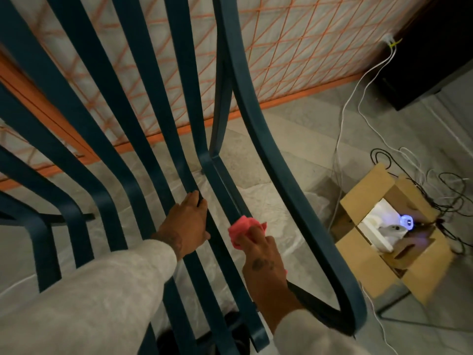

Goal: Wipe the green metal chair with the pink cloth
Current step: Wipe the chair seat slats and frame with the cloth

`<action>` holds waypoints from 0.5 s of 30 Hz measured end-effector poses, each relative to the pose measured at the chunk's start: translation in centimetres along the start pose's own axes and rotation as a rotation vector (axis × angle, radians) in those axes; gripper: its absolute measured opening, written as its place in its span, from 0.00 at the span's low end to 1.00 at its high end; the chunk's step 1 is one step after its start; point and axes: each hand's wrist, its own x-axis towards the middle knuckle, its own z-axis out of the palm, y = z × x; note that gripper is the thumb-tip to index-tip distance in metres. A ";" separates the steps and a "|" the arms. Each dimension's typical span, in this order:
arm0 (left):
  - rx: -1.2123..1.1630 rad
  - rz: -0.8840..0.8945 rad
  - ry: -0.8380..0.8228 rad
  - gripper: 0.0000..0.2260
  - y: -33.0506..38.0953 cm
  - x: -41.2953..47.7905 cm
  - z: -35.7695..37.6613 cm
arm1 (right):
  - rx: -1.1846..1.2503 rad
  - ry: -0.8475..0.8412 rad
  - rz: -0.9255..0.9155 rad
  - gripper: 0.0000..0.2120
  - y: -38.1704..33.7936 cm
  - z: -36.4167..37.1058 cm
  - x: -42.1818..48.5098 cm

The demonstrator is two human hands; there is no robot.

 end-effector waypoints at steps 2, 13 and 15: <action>-0.004 0.010 -0.027 0.41 0.9 -1.2 1.0 | -0.011 -0.020 0.068 0.20 0.4 0.0 -1.6; 0.008 0.002 0.011 0.41 1.3 -1.3 2.4 | -0.136 -0.060 0.001 0.24 1.1 1.0 -0.8; 0.020 0.002 0.032 0.39 1.4 -1.8 2.6 | -0.060 -0.029 0.026 0.22 2.0 0.7 -2.8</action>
